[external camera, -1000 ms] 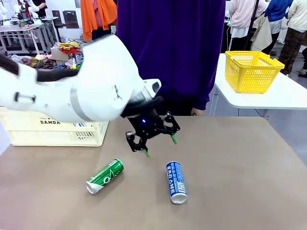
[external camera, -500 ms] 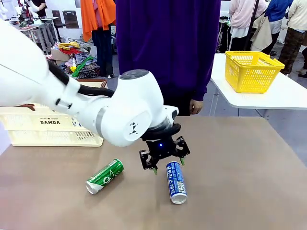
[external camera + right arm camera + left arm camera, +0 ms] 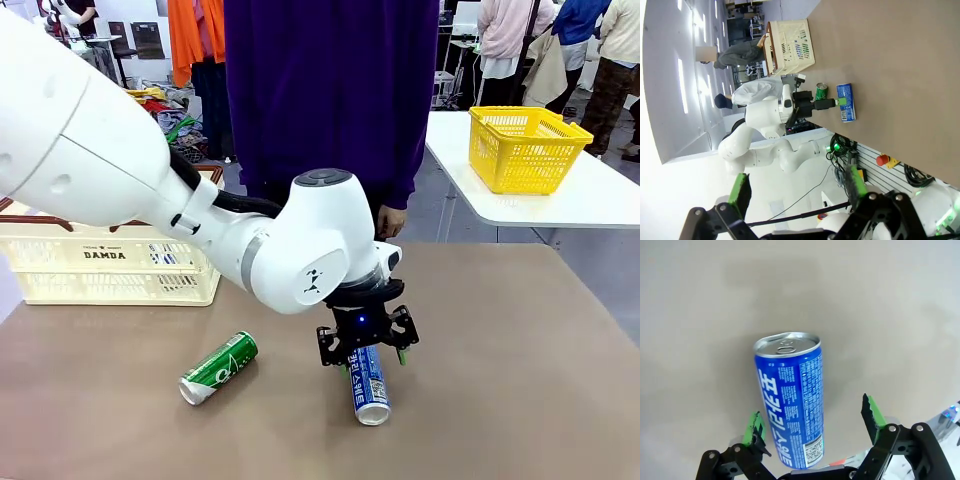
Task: Place the drinks into the Shopping basket.
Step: Pick up one drink and place it into the Shopping basket.
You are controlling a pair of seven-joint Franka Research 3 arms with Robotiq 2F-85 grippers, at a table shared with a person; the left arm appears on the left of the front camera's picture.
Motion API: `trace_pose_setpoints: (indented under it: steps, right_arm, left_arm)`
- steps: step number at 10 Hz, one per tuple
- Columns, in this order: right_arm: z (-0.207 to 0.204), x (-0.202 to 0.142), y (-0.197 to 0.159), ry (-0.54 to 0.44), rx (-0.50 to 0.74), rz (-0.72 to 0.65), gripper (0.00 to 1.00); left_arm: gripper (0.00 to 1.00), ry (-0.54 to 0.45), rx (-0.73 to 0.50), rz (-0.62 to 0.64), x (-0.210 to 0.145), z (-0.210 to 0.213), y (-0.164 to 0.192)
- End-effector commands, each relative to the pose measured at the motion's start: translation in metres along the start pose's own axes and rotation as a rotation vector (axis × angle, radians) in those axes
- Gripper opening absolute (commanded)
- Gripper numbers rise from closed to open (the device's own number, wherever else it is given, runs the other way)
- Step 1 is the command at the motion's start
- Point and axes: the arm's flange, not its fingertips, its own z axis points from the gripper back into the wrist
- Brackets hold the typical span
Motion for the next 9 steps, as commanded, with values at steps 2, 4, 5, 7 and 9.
trace_pose_setpoints:
  steps: [2,4,5,7,9]
  right_arm:
    - [0.001,-0.002,0.003,0.008,-0.013,-0.015,1.0]
    - [0.001,-0.002,0.003,0.008,-0.013,-0.015,1.0]
    - [0.001,-0.002,0.003,0.008,-0.013,-0.015,1.0]
    - [0.001,-0.002,0.003,0.008,-0.013,-0.015,1.0]
    - [0.001,-0.002,0.003,0.008,-0.013,-0.015,1.0]
  left_arm:
    - [1.0,0.019,0.056,-0.004,0.008,-0.015,-0.012]
    - [1.0,0.039,0.082,0.0,0.009,-0.026,-0.011]
    - [0.64,0.032,0.108,-0.011,0.01,-0.029,-0.012]
    - [0.0,0.035,0.12,-0.018,0.01,-0.032,-0.012]
    - [0.0,0.044,0.122,-0.022,0.01,-0.034,-0.011]
